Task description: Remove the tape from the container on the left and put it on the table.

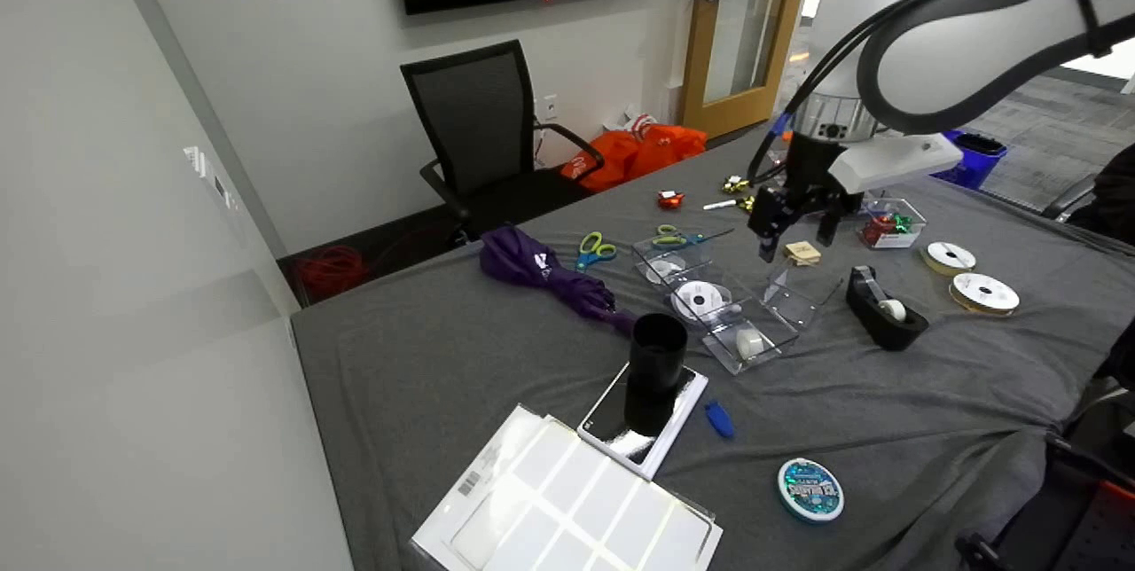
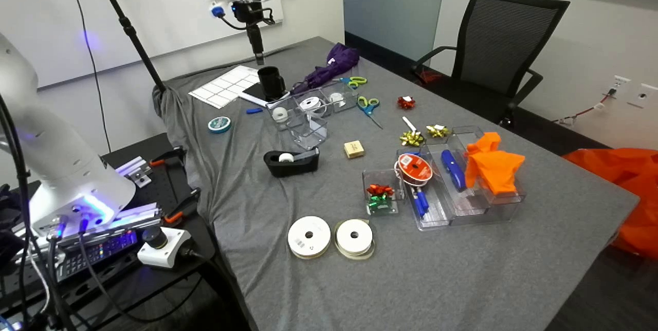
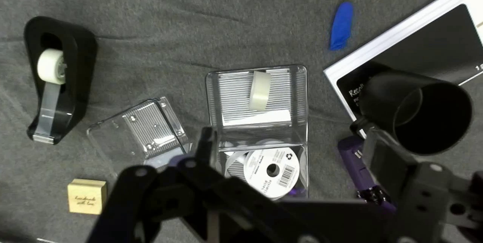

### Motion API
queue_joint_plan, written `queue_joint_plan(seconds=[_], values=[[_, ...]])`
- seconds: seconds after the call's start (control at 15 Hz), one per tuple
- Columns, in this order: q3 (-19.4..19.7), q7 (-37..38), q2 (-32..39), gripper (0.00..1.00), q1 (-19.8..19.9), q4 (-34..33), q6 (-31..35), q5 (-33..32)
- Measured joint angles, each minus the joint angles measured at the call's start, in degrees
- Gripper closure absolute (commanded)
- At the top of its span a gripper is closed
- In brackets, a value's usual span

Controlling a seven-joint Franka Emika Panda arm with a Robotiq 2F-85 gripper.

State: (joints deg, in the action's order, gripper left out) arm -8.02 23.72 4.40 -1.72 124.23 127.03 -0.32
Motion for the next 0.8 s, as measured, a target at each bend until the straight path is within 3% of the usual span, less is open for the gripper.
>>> queue_joint_plan(seconds=[0.27, 0.8], values=[[2.06, -0.73, 3.79, 0.00, -0.04, 0.08, 5.47, 0.99], [3.76, 1.75, 6.43, 0.00, -0.78, -0.99, 7.57, -0.10]])
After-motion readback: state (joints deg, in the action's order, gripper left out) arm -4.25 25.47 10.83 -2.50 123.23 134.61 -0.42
